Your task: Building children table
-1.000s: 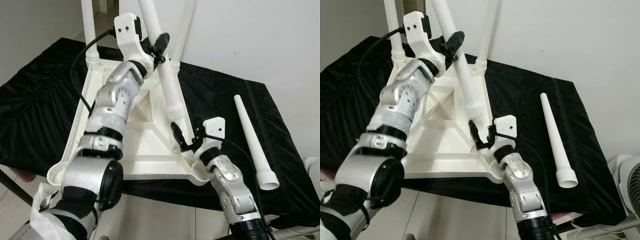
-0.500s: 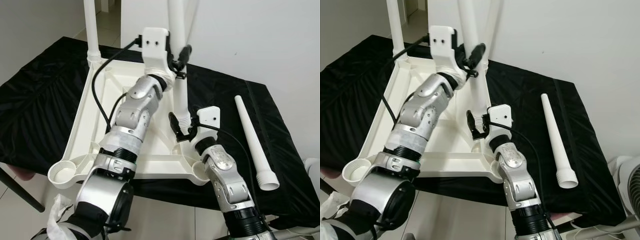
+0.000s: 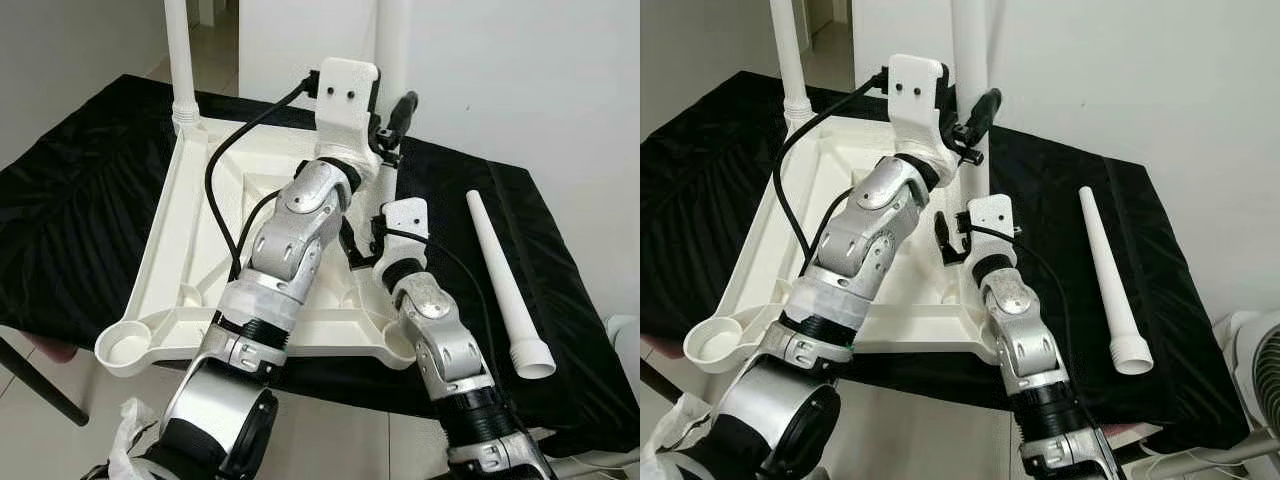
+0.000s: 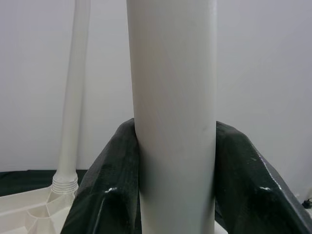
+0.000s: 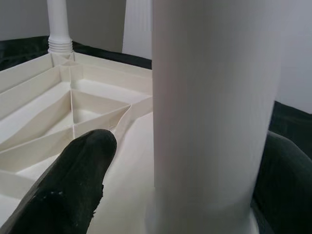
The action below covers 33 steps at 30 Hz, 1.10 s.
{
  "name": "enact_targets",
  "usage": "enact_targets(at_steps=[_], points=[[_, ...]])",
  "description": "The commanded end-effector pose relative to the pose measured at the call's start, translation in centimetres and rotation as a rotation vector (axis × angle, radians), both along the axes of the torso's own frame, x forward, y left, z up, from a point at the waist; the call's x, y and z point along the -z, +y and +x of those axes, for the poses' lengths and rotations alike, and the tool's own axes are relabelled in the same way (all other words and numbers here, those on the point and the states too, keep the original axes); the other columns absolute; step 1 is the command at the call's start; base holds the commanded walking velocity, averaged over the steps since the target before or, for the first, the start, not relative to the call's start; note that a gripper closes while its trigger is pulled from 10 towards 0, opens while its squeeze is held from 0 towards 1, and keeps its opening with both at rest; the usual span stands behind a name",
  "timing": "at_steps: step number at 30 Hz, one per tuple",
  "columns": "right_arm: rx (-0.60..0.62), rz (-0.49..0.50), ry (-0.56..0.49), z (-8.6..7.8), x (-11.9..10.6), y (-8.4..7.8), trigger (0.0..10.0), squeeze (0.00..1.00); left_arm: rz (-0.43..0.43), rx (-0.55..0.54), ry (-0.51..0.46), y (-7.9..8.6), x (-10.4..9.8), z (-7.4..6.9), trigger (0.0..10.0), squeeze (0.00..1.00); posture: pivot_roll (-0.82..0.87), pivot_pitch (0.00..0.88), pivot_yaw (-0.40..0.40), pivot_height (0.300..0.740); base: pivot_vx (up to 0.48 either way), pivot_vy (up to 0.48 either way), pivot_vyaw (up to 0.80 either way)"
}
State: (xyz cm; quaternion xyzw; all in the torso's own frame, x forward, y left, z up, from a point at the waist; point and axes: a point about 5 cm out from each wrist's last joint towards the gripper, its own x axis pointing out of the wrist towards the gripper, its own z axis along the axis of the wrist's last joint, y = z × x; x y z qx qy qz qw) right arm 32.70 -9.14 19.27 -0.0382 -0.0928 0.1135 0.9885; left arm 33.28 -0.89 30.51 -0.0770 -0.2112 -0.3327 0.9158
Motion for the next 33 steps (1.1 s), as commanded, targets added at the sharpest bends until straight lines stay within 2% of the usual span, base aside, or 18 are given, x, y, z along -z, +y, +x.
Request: enact_targets(at_steps=[1,20,21,22,23,24,25,26,33], points=[[0.031,0.002,0.025,0.31,0.3,-0.6,10.0,0.0,-0.003,0.042,0.006,-1.3,0.27,-0.83,10.0,0.0,-0.01,0.0,-0.149,0.74,0.0,0.0,0.0],[0.056,0.009,0.009,0.94,-0.46,-0.61,10.0,0.0,-0.002,0.055,0.0,-1.98,0.22,-1.5,10.0,0.0,-0.01,0.0,-0.15,0.74,0.0,0.0,0.0],[0.054,0.013,0.009,0.93,-0.46,-0.6,6.6,0.0,-0.002,0.056,0.0,-2.01,0.22,-1.53,10.0,0.0,-0.01,0.0,-0.15,0.74,0.0,0.0,0.0],[0.054,0.013,0.009,0.93,-0.46,-0.6,6.6,0.0,-0.002,0.056,0.0,-2.01,0.22,-1.53,10.0,0.0,-0.01,0.0,-0.15,0.74,0.0,0.0,0.0],[0.053,0.022,0.012,0.93,-0.43,-0.6,3.3,0.0,-0.003,0.057,0.0,-2.03,0.21,-1.57,10.0,0.0,-0.01,0.0,-0.15,0.74,0.0,0.0,0.0],[0.056,0.028,0.015,0.95,-0.42,-0.59,1.8,0.0,-0.003,0.058,0.0,-2.05,0.21,-1.58,10.0,0.0,-0.01,0.0,-0.149,0.74,0.0,0.0,0.0],[0.056,0.028,0.015,0.95,-0.42,-0.59,1.8,0.0,-0.003,0.058,0.0,-2.05,0.21,-1.58,10.0,0.0,-0.01,0.0,-0.149,0.74,0.0,0.0,0.0],[0.06,0.036,0.021,0.94,-0.35,-0.56,0.0,0.0,-0.005,0.061,0.0,-2.09,0.19,-1.63,10.0,0.0,-0.01,0.0,-0.147,0.74,0.0,0.0,0.0],[0.059,0.047,0.039,0.83,0.05,-0.48,0.0,0.0,-0.002,0.068,-0.004,-2.22,0.1,-1.82,10.0,0.0,-0.01,0.0,-0.148,0.74,0.0,0.0,0.0]])
